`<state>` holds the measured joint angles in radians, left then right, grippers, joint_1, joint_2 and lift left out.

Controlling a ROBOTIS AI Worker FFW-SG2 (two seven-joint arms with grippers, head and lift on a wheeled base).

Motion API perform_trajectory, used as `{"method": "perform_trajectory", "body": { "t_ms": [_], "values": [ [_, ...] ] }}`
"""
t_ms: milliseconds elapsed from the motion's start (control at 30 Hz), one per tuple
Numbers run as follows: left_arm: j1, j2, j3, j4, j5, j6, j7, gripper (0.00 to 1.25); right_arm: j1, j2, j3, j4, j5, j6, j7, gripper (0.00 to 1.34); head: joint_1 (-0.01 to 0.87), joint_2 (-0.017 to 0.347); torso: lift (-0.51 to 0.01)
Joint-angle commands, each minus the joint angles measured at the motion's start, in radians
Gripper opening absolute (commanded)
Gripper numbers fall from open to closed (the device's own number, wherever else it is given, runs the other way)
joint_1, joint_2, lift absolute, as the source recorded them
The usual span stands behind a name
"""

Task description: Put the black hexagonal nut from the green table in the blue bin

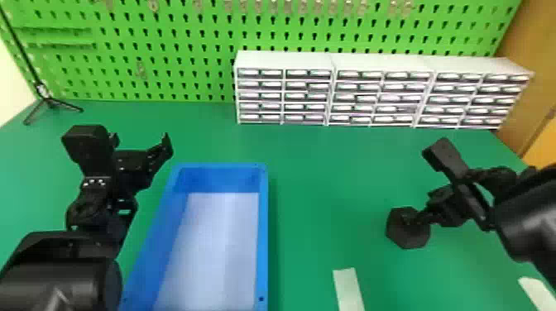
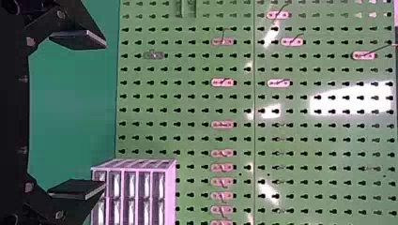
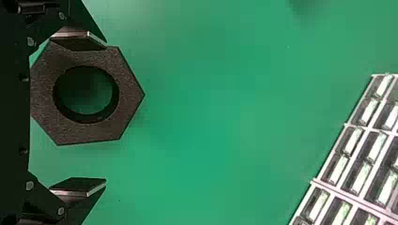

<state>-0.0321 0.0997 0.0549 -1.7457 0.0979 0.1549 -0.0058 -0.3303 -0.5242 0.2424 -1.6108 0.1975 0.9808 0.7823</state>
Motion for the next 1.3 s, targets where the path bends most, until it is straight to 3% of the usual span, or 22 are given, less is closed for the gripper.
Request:
{"method": "perform_trajectory", "body": {
  "t_ms": [0, 467, 1267],
  "values": [
    [0.000, 0.000, 0.002, 0.000, 0.000, 0.000, 0.000, 1.03, -0.030, 0.001, 0.024, 0.042, -0.006, -0.016, 0.000, 1.08, 0.686, 0.028, -0.096],
    [-0.006, 0.000, 0.003, 0.000, -0.001, 0.000, 0.000, 1.03, -0.081, -0.005, 0.061, 0.146, 0.019, -0.067, 0.000, 1.08, 0.686, 0.028, -0.096],
    [-0.009, 0.000, 0.005, 0.000, 0.000, -0.002, 0.000, 1.03, -0.107, 0.023, 0.067, 0.262, 0.045, -0.116, 0.000, 1.08, 0.686, 0.028, -0.096]
  ]
}}
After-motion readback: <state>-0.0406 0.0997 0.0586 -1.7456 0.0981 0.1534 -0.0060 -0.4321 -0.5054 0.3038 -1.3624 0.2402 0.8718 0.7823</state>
